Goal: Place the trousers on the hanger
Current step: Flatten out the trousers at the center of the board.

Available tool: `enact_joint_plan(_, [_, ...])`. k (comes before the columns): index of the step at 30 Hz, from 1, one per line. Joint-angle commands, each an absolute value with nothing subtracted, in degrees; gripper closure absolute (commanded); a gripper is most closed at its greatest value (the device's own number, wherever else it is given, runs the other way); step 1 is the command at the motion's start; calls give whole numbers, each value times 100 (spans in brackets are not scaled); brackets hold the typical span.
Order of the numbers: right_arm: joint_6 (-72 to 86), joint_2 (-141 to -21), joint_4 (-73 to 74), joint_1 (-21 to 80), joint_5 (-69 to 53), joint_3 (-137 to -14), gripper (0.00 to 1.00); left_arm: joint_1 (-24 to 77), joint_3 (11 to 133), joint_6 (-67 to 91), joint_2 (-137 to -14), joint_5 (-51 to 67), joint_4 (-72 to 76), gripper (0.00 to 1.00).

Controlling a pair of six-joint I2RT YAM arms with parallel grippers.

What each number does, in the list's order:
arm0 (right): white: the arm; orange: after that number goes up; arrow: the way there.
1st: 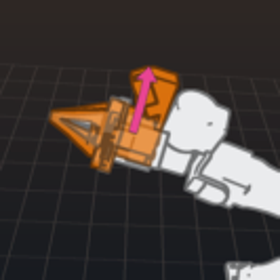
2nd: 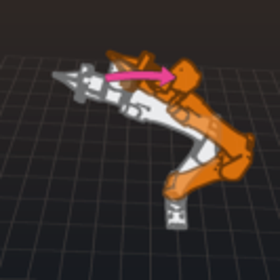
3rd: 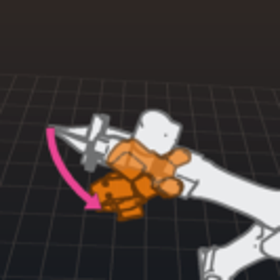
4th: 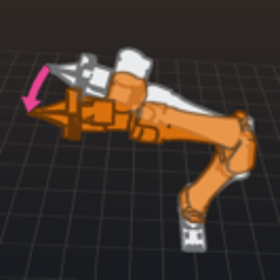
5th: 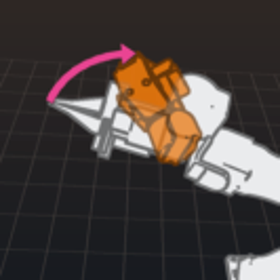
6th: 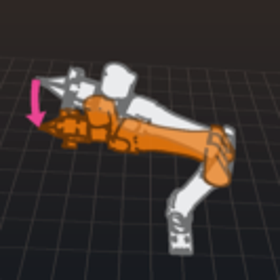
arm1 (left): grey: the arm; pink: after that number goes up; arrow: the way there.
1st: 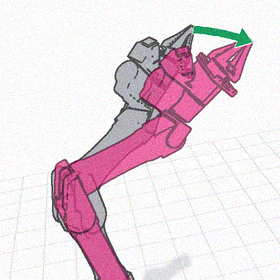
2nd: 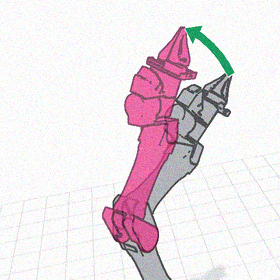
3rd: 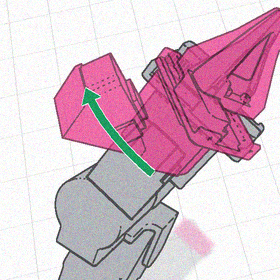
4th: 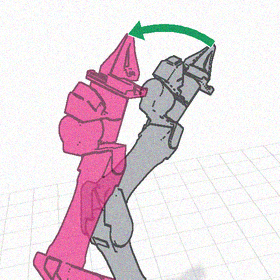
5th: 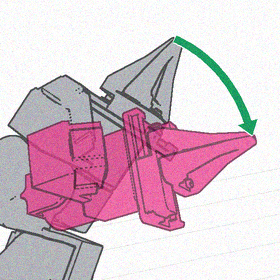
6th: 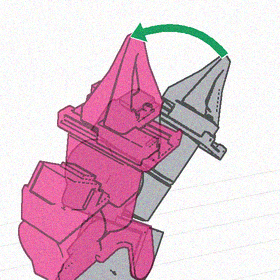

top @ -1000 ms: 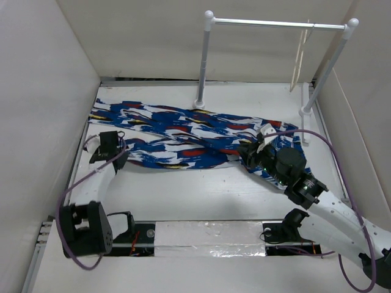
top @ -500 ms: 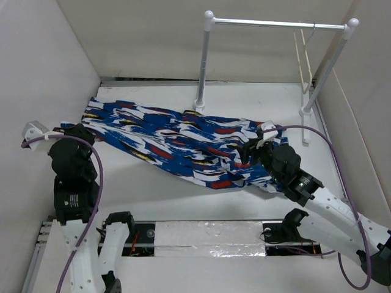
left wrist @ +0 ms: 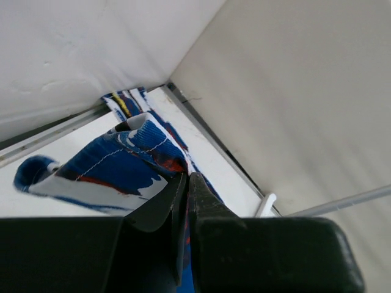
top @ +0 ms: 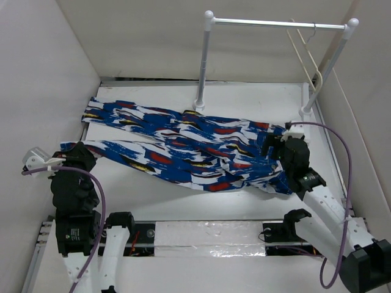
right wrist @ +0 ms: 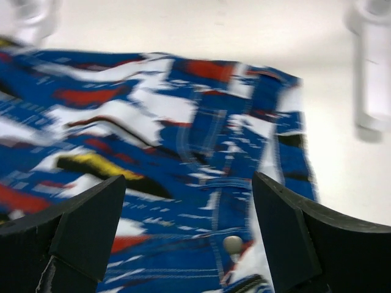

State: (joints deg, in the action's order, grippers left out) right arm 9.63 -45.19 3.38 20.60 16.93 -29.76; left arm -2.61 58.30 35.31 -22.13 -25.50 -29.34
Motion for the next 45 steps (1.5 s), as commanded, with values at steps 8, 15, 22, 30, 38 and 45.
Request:
enact_joint_plan(8, [1485, -5536, -483, -210, 625, -2856, 11, -193, 5977, 2988, -2013, -1767, -2074, 100])
enact_joint_plan(15, [1617, -7635, -842, -562, 1, -3717, 24, 412, 5695, 2663, -1512, -2178, -2118, 100])
enact_joint_plan(22, [1987, -8841, -1204, -650, -633, -4288, 51, 729, 6301, 2575, -1397, -2434, -2206, 100])
enact_joint_plan(30, [2039, -9106, -1440, -826, -808, -4623, 100, 905, 6276, 2443, -1301, -2671, -2127, 100])
enact_joint_plan(38, [1960, -8877, -1459, -949, -642, -5027, 100, 905, 6275, 2514, -1195, -2926, -2223, 100])
enact_joint_plan(45, [1899, -9588, -1767, -1063, -107, -5940, 100, 905, 6951, 2531, -1160, -3611, -2425, 100])
